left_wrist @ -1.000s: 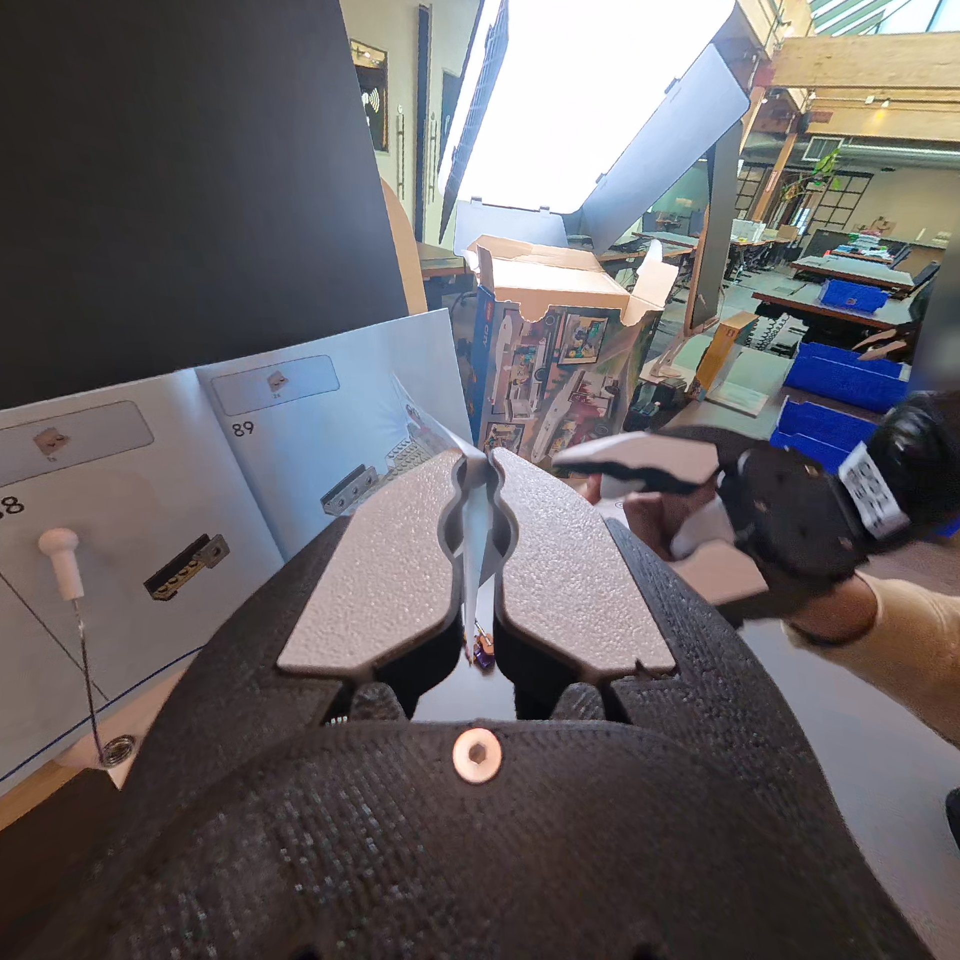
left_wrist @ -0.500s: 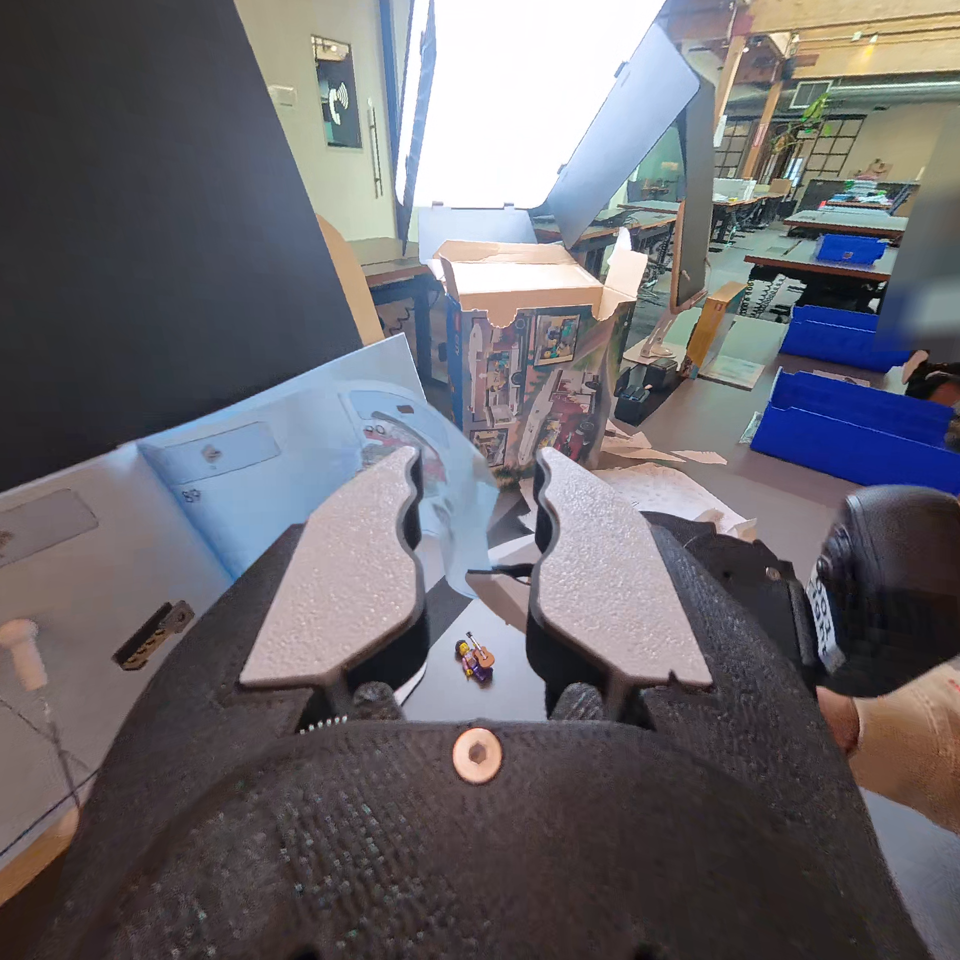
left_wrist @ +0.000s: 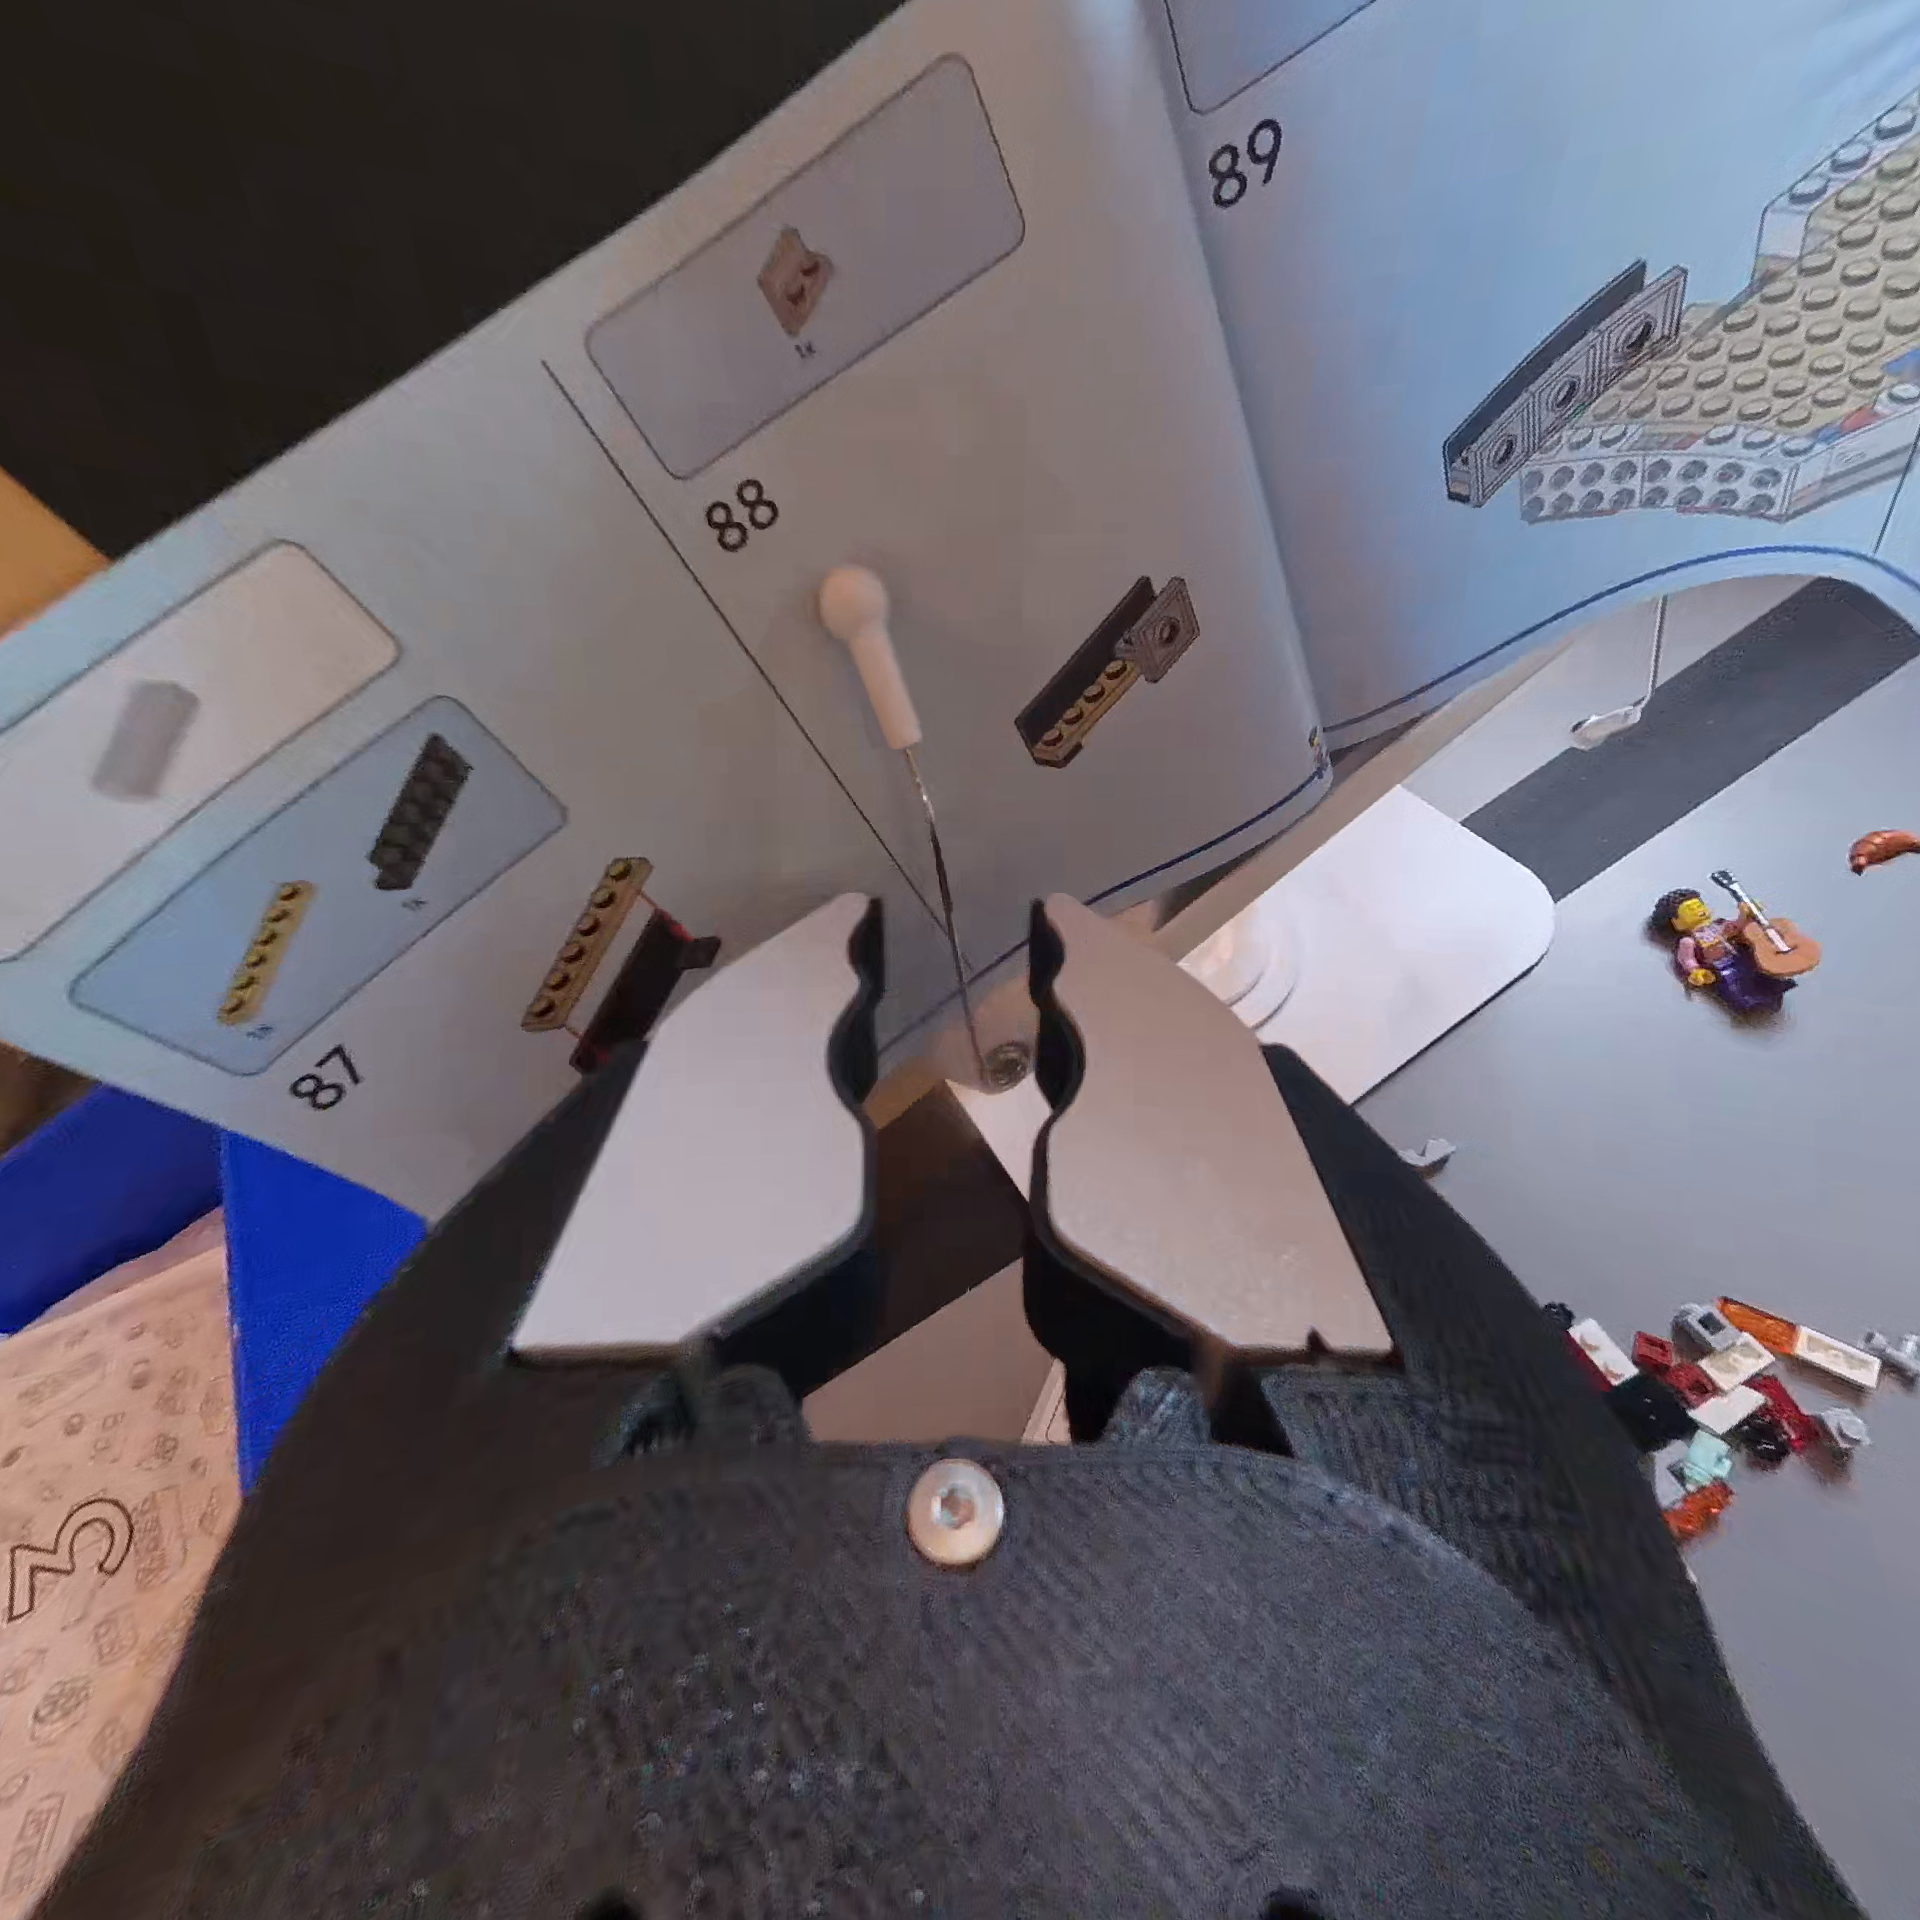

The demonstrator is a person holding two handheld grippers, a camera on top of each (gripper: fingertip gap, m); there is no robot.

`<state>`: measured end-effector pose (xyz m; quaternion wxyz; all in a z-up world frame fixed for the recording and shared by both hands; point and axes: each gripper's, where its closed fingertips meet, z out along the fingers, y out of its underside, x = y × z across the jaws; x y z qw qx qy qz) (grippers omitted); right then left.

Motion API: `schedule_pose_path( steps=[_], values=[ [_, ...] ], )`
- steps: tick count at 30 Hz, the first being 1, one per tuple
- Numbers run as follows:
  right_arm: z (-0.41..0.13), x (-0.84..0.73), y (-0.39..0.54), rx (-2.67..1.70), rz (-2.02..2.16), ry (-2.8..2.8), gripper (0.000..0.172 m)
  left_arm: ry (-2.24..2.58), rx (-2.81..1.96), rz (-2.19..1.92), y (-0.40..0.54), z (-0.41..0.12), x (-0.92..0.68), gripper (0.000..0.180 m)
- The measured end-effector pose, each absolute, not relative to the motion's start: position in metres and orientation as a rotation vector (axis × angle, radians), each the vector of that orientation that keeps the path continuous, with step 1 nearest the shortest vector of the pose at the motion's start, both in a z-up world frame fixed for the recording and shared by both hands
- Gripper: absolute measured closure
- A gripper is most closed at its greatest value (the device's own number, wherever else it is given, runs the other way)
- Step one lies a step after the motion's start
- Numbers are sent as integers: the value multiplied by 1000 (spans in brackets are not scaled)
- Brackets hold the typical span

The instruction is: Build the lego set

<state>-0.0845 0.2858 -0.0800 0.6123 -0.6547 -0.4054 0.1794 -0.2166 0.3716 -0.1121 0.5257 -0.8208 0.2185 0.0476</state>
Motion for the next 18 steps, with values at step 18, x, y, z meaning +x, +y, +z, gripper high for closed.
schedule_pose_path(
  steps=[18],
  values=[
    [-72,-271,324,-1402,447,-1149,169,179,-1755,-504,366,-119,-240,177]
  ],
)
